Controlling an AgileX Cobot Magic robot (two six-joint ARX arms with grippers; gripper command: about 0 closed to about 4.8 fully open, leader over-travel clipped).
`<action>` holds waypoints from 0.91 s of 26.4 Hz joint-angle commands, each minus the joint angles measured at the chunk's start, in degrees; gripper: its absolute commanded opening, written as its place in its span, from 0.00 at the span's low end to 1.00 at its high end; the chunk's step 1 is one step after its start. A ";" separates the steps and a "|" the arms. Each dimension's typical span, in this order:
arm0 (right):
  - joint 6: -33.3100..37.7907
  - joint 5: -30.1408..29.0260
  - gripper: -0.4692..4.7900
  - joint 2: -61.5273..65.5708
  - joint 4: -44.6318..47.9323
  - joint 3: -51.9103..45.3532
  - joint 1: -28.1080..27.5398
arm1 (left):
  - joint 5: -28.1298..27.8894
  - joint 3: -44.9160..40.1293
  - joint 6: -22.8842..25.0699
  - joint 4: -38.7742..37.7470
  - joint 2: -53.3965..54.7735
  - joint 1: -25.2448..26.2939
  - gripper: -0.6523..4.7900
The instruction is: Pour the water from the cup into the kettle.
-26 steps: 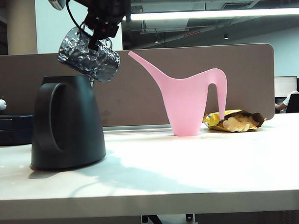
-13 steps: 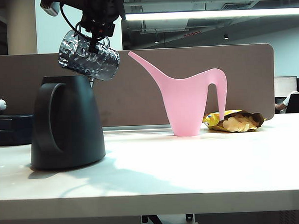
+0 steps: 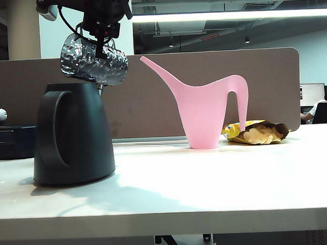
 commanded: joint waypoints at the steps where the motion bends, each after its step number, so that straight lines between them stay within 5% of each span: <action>1: -0.61 0.04 0.07 -0.04 0.39 0.17 0.22 | 0.28 0.15 0.22 0.33 0.04 -0.02 0.11; 24: -9.84 1.40 0.07 2.51 3.78 0.15 1.27 | 0.28 0.15 0.24 0.31 0.04 -0.02 0.11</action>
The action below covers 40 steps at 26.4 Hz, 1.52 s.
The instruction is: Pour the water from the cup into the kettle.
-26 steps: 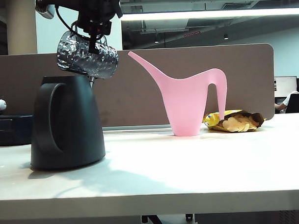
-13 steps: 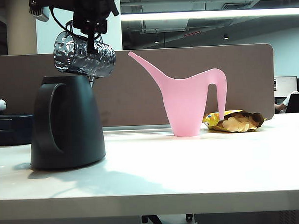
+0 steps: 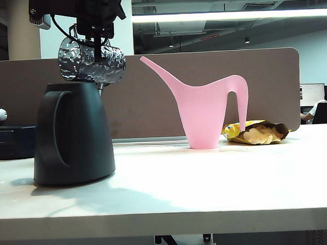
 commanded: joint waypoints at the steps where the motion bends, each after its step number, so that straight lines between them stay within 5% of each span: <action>1: -0.66 -0.22 0.07 0.42 -1.18 0.00 0.22 | 0.28 0.15 0.24 0.31 0.04 -0.04 0.11; 31: -1.16 1.07 0.07 -0.44 -0.63 0.02 0.17 | 0.11 0.15 0.22 0.33 0.04 -0.04 0.11; 40: 4.81 1.44 0.08 -5.49 -0.33 0.04 -1.16 | 0.11 0.15 0.22 0.33 0.04 -0.04 0.11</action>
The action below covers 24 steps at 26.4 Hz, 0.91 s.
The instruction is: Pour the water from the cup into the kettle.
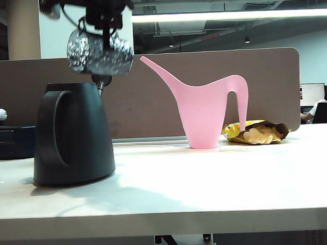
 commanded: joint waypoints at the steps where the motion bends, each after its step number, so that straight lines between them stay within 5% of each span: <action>1: 4.57 0.70 0.08 -2.58 1.40 0.39 -0.20 | 0.13 0.15 0.22 0.33 0.07 -0.04 0.11; 9: 20.04 4.50 0.08 -8.26 -1.84 0.39 -3.08 | 0.15 0.15 0.20 0.31 0.04 -0.04 0.11; 14: 38.86 3.74 0.08 -14.78 -9.81 0.37 -10.03 | 0.15 0.15 0.20 0.28 0.04 -0.02 0.11; 24: 68.02 -12.11 0.08 -23.71 -24.74 -2.43 -25.92 | 0.13 0.15 0.22 0.33 0.04 -0.02 0.11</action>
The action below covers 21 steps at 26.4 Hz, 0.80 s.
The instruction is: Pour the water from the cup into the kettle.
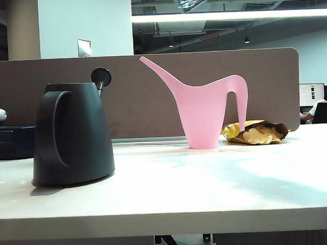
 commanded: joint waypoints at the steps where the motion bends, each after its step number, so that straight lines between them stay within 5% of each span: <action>1: 8.72 -5.20 0.08 -2.86 -1.49 -2.99 -4.24 | 0.13 0.15 0.20 0.33 0.04 -0.02 0.11; 9: 18.18 -12.26 0.08 -9.25 7.63 -17.84 -10.45 | -0.09 0.15 0.20 0.31 0.04 -0.02 0.11; 21: 31.87 -15.87 0.08 -8.94 37.88 -47.17 -12.13 | -0.11 0.15 0.22 0.33 0.04 -0.04 0.11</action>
